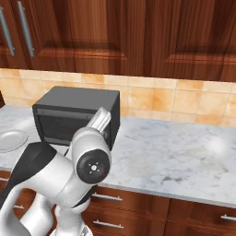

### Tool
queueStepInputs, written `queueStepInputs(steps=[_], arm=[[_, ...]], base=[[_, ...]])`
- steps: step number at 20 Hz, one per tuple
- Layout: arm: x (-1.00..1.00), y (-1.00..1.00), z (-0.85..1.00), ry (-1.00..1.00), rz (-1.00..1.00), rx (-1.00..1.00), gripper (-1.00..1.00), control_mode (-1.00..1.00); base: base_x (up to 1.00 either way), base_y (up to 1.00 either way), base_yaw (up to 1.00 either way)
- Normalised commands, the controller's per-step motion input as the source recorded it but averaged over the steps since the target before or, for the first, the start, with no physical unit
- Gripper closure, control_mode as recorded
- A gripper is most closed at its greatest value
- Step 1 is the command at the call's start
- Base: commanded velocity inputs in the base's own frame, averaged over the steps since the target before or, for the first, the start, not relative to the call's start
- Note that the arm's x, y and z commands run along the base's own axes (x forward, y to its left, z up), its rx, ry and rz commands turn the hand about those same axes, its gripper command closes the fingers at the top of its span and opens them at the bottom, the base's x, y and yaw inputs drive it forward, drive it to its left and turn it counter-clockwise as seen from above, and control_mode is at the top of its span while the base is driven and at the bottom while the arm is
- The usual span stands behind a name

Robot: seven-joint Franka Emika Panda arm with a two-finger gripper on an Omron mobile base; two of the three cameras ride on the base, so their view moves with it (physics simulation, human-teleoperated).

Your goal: Pull the toaster oven rack outwards. Pick up the baguette from the plate and place it on the toaster oven rack. Close the toaster oven door fully and set the temperature to the lowest setting.

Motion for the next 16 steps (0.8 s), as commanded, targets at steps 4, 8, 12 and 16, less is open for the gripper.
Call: queueStepInputs(steps=[4,8,12,16], arm=[[0.34,0.10,-0.14,-0.07,0.05,0.00,-1.00,-1.00],[0.39,0.08,-0.35,0.00,0.08,0.00,-1.00,-1.00],[0.41,0.02,-0.28,0.00,0.08,0.01,-1.00,-1.00],[0.42,0.00,-0.05,0.00,0.11,0.08,-1.00,-1.00]], base=[[0.00,0.00,0.00],[0.00,0.00,0.00],[0.00,0.00,0.00],[0.00,0.00,0.00]])
